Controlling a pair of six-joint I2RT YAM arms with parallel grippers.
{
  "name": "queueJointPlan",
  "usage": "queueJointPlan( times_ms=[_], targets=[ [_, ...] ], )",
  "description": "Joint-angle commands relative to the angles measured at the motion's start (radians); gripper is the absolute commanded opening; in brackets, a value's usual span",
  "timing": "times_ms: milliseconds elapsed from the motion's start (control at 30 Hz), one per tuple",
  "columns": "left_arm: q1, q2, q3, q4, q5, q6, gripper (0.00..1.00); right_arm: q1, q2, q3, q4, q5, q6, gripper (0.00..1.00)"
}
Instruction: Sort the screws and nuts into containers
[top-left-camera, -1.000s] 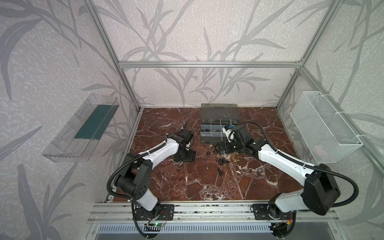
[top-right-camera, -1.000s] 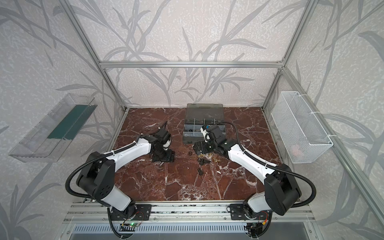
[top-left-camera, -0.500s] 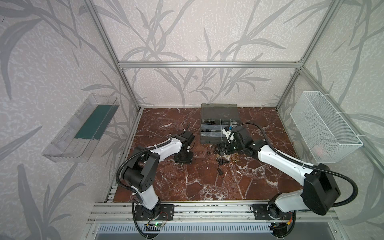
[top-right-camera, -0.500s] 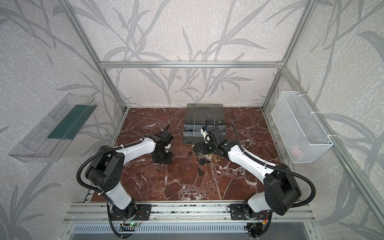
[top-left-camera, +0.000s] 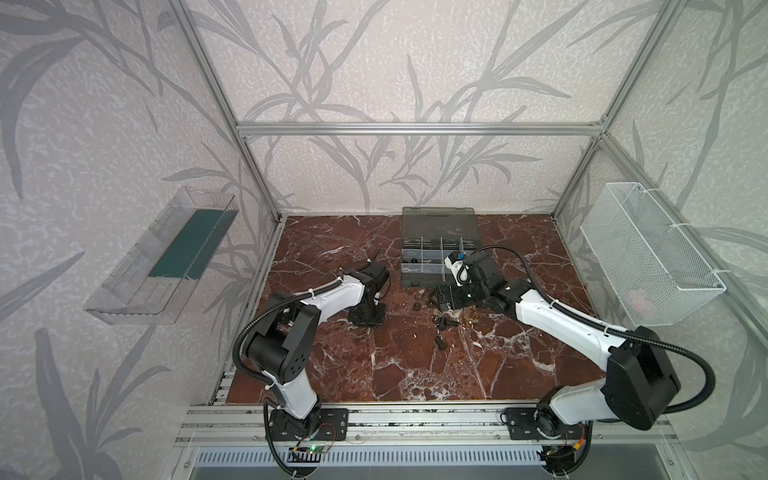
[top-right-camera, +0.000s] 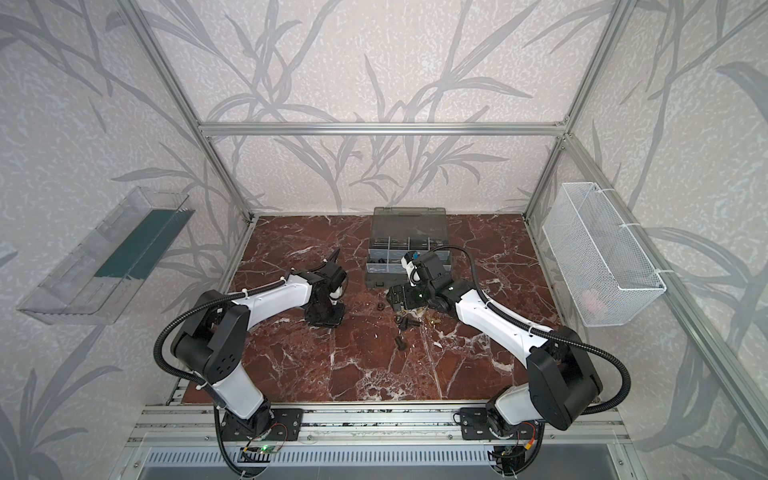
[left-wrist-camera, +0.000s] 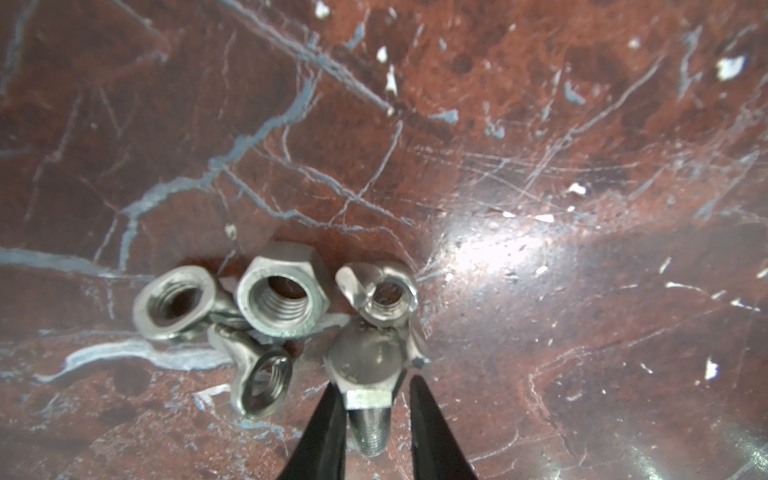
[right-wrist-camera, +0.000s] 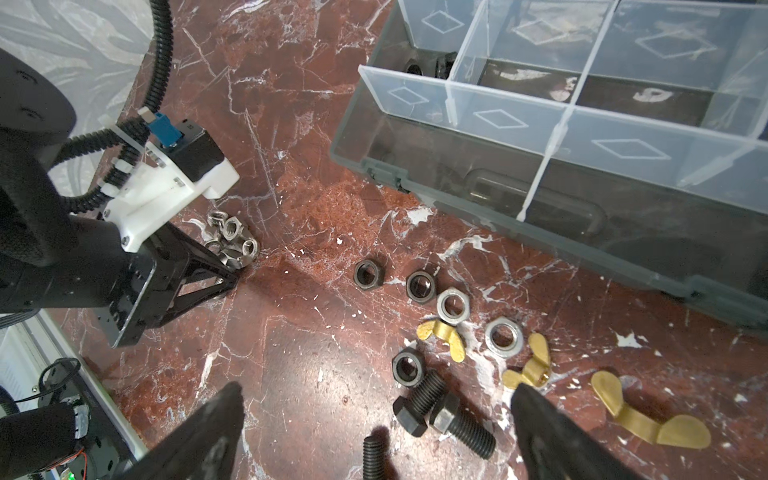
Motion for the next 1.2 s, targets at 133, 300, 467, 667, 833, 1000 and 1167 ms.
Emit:
queueJointPlan(
  times_ms=[133,300,467,667,833,1000,1167],
  targets=[
    [-0.005,0.035,0.009,-0.021,-0.038,0.005,0.27,-0.019,-0.002,-0.010,0.015,-0.026,0.020,0.99],
    [-0.006,0.054,0.013,-0.023,-0.042,0.002,0.26,-0.024,-0.002,-0.016,0.018,-0.032,0.021,0.99],
    [-0.006,0.051,0.015,-0.020,-0.042,0.003,0.16,-0.034,-0.003,-0.022,0.024,-0.037,0.025,0.99],
    [-0.006,0.019,0.027,-0.018,-0.017,0.009,0.05,-0.069,-0.009,-0.020,0.029,-0.066,0.037,0.99],
    [-0.007,-0.021,0.059,-0.029,0.002,0.015,0.00,-0.101,-0.019,-0.017,0.030,-0.084,0.048,0.99],
    [-0.005,-0.033,0.102,-0.045,0.024,0.016,0.00,-0.127,-0.022,-0.017,0.032,-0.101,0.064,0.99],
    [-0.010,-0.057,0.147,-0.046,0.052,0.014,0.00,-0.143,-0.038,-0.022,0.030,-0.102,0.074,0.99]
  ],
)
